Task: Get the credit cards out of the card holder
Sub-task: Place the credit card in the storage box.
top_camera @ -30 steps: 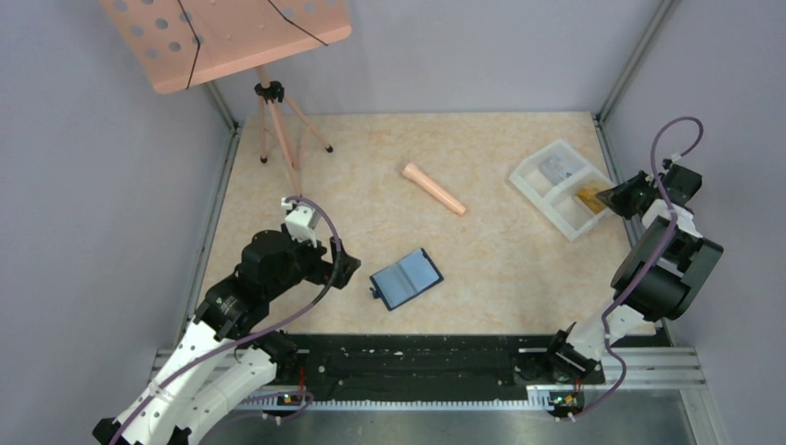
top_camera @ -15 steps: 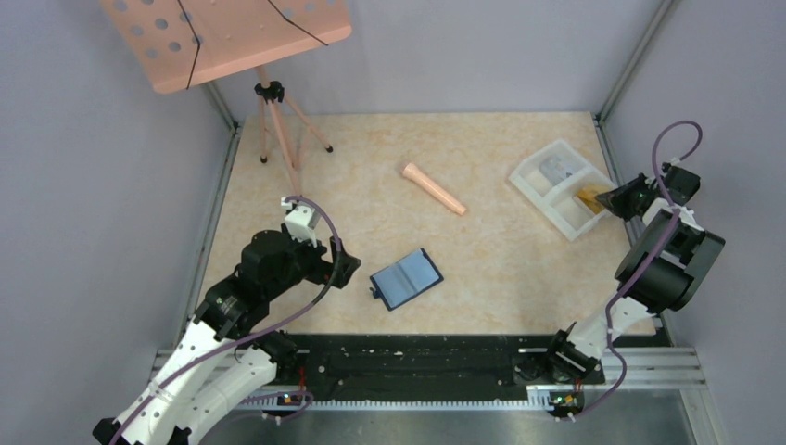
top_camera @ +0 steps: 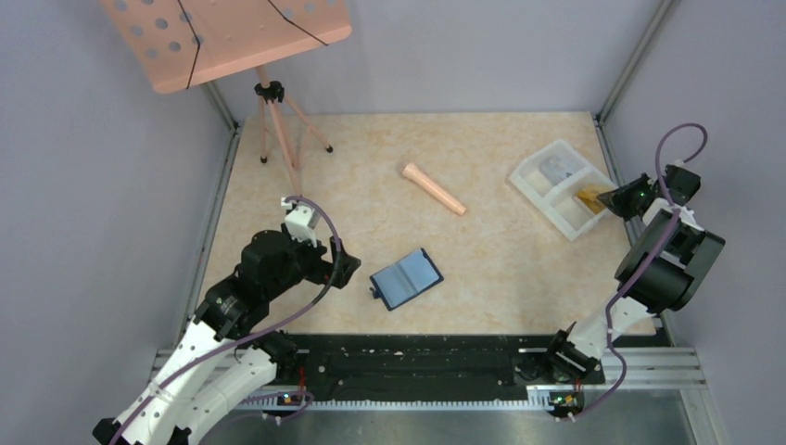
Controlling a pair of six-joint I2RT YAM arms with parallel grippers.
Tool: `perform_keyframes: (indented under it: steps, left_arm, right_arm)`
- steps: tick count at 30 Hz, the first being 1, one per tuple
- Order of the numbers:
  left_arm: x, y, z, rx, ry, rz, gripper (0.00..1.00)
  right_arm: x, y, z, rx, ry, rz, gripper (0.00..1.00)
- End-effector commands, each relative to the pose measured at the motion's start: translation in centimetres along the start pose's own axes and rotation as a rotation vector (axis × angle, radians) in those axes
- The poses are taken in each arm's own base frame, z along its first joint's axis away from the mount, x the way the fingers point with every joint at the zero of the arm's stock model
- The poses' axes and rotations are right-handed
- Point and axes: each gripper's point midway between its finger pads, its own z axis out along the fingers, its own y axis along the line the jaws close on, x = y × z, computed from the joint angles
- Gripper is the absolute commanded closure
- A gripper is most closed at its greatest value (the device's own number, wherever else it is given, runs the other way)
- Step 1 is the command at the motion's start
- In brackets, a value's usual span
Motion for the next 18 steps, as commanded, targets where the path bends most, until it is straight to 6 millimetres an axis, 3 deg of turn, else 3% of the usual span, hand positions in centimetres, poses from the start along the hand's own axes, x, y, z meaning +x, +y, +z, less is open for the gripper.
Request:
perform_keyframes:
  steps: [1,18]
  left_arm:
    - [-1.3,-0.5,0.0,0.027,-0.060,0.015,0.01]
    - [-1.3,-0.5,0.0,0.028,-0.064,0.014,0.01]
  right_arm:
    - [-2.9,0.8,-0.2,-0.005,-0.085,-0.022,0.96]
    - [-5.2,1.3,-0.9,0.069,-0.154,-0.034,0.88]
